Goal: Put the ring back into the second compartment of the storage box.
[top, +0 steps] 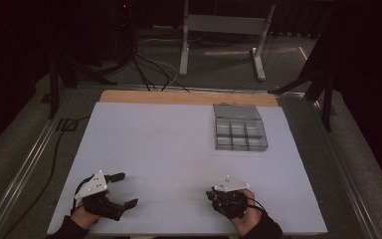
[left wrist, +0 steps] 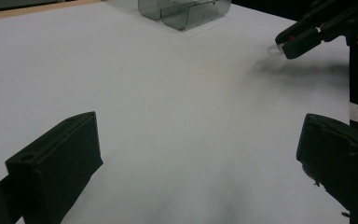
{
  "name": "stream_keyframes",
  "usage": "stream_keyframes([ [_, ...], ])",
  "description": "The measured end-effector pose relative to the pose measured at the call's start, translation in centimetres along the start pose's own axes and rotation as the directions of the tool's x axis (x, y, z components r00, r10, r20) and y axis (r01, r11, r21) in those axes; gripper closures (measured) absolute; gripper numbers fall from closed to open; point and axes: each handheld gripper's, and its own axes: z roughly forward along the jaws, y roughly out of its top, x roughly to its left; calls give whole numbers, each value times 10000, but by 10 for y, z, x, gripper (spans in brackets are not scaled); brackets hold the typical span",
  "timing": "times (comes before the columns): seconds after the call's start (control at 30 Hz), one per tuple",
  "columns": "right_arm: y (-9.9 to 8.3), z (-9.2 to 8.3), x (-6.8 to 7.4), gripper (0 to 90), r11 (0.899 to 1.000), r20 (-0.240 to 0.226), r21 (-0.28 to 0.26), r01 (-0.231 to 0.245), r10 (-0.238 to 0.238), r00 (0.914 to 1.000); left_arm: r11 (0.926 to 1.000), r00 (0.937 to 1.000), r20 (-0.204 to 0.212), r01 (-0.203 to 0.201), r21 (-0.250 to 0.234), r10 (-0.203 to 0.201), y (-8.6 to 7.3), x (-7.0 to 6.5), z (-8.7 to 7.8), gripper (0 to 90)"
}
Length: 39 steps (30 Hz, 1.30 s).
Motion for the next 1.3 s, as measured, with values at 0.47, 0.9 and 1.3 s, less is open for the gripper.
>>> stream_keyframes([
  [0.47,13,-12,-8,724,9998,-11,-202,49,-49,10000,10000,10000,10,14,0,-14,0,0,0,2],
  [0.9,23,-19,-16,724,9996,-49,-277,1,-2,10000,10000,10000,28,-8,4,8,0,0,0,2],
  [1.3,30,-27,-27,724,9987,92,-486,-134,138,9999,10000,10000,36,30,-38,-30,0,0,0,2],
])
